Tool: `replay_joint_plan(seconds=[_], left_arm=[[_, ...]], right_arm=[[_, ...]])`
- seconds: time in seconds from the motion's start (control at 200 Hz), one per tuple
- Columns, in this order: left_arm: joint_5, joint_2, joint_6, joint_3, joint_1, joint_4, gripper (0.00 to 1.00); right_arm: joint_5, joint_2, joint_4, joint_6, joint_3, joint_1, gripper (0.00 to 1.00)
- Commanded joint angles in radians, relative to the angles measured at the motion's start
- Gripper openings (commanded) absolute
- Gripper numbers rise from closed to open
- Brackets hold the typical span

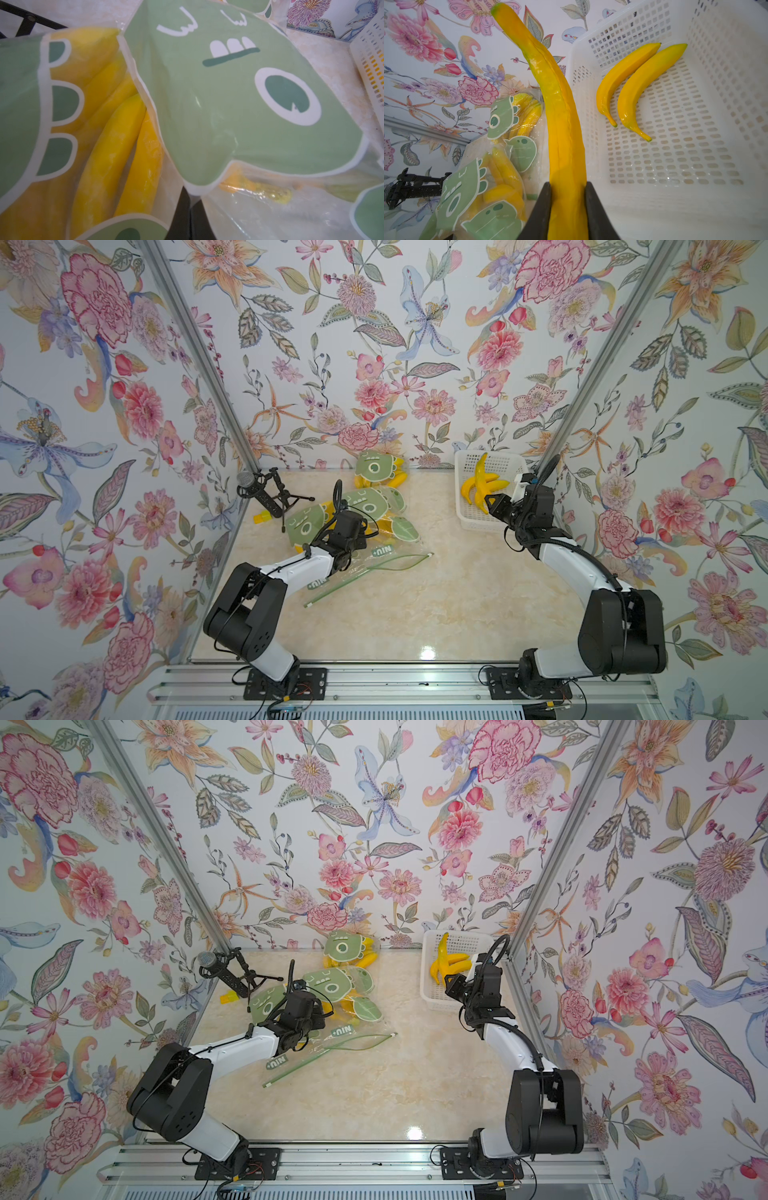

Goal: Open the zip-top bag and take out the banana
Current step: Place the banana in the basket.

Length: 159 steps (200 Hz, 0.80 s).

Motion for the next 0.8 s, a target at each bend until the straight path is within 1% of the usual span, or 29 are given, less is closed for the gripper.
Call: replay_joint_plan(seconds=[0.0,0.14,0.25,0.46,0.545,0.585,0.721,0.791], left_arm=[[0.000,-0.015,-0.025,-0.008,-0.011,0.014,0.00],[-0.003,-0.017,-0.020,-0.010,-0.014,0.009,0.00],[-0.005,-0.018,-0.017,-0.014,-0.015,0.006,0.00],[-0.007,-0.020,-0.015,-0.012,-0.014,0.001,0.00],[-0.008,-0.020,-0.014,-0.009,-0.014,-0.001,0.00],[-0.008,-0.020,-0.013,-0.007,-0.015,-0.002,0.00],[-0.007,-0.021,-0.011,-0.005,-0.014,-0.004,0.00],[-0.008,-0.021,-0.010,-0.004,-0.015,-0.005,0.00]], right_arm=[[-0.041,0.131,0.140,0.184,0.055,-0.022,0.08],[-0.033,0.269,0.172,0.249,0.130,-0.011,0.09],[-0.028,0.340,0.195,0.292,0.164,0.002,0.10],[0.001,0.411,0.114,0.292,0.256,0.023,0.27],[0.026,0.413,0.064,0.277,0.280,0.023,0.39],[0.040,0.411,0.044,0.266,0.290,0.023,0.43],[0.070,0.408,-0.028,0.221,0.330,0.018,0.50],[0.086,0.392,-0.044,0.201,0.335,0.016,0.53]])
